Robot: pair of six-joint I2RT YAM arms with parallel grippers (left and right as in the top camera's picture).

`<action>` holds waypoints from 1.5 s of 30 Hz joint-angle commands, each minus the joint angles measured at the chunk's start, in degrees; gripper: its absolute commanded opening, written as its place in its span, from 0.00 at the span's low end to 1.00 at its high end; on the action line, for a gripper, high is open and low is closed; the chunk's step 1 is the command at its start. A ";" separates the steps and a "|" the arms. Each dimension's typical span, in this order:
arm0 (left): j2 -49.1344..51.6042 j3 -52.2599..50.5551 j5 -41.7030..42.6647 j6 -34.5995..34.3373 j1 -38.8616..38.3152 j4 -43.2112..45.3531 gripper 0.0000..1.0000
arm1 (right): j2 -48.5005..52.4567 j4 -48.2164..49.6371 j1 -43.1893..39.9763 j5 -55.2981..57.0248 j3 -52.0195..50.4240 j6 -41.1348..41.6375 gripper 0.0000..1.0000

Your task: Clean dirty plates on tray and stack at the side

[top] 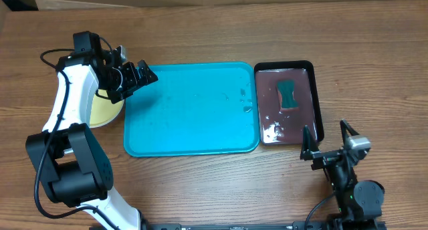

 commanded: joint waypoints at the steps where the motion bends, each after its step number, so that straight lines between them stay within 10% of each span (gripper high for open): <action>1: -1.31 -0.02 0.59 1.51 -0.17 0.07 1.00 | -0.59 -0.11 -0.33 1.03 -0.59 -3.41 1.00; 45: -1.31 -0.02 0.59 1.51 -0.17 0.07 1.00 | -0.59 -0.04 -1.07 1.18 -0.57 -4.63 1.00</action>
